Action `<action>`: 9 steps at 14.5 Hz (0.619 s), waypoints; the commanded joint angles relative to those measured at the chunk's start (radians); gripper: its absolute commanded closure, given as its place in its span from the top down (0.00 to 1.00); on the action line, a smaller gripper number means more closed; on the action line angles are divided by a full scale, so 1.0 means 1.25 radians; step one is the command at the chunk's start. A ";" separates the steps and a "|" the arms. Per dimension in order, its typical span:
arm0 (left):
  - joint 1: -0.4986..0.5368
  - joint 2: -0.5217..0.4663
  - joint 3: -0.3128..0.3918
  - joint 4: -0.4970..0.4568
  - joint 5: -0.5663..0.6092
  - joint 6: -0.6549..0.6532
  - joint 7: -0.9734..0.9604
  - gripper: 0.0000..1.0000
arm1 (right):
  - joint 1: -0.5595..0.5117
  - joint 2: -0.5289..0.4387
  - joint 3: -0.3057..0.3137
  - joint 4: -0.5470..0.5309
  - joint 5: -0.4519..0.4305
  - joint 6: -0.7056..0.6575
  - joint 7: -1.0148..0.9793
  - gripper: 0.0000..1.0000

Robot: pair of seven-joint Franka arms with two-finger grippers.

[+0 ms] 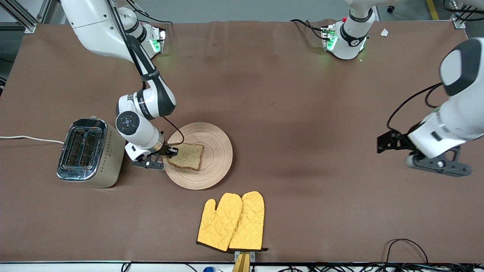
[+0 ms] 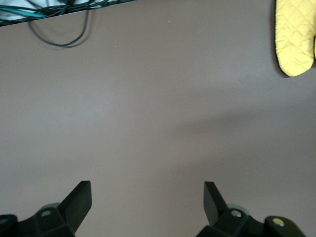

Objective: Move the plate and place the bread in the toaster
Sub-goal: 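Hold the bread with the right gripper while the left gripper withdraws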

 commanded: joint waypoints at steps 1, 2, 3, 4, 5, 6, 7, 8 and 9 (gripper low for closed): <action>0.018 -0.055 0.000 -0.029 0.014 -0.048 0.000 1.00 | -0.010 -0.025 0.003 -0.029 -0.002 0.006 0.010 0.01; 0.017 -0.074 0.000 -0.033 0.012 -0.063 0.000 1.00 | -0.010 -0.025 0.003 -0.027 -0.002 0.003 0.010 0.01; 0.015 -0.096 0.001 -0.040 0.011 -0.080 -0.008 1.00 | -0.010 -0.026 0.003 -0.023 -0.002 -0.001 0.007 0.01; 0.005 -0.118 0.016 -0.048 0.011 -0.096 -0.011 1.00 | -0.010 -0.032 0.003 -0.016 -0.002 -0.010 0.006 0.00; -0.024 -0.140 0.060 -0.060 0.011 -0.098 -0.011 1.00 | -0.010 -0.040 0.003 -0.003 -0.002 -0.040 0.006 0.00; -0.072 -0.157 0.115 -0.077 0.008 -0.098 -0.006 1.00 | -0.010 -0.052 0.001 0.026 -0.002 -0.087 0.007 0.00; -0.114 -0.177 0.170 -0.089 0.003 -0.101 -0.004 1.00 | -0.010 -0.063 0.000 0.046 -0.003 -0.130 0.007 0.00; -0.146 -0.198 0.201 -0.110 0.003 -0.101 -0.004 1.00 | -0.010 -0.075 -0.002 0.072 -0.003 -0.175 0.010 0.00; -0.164 -0.219 0.216 -0.126 0.003 -0.101 -0.007 1.00 | -0.007 -0.080 -0.008 0.108 -0.005 -0.239 0.013 0.00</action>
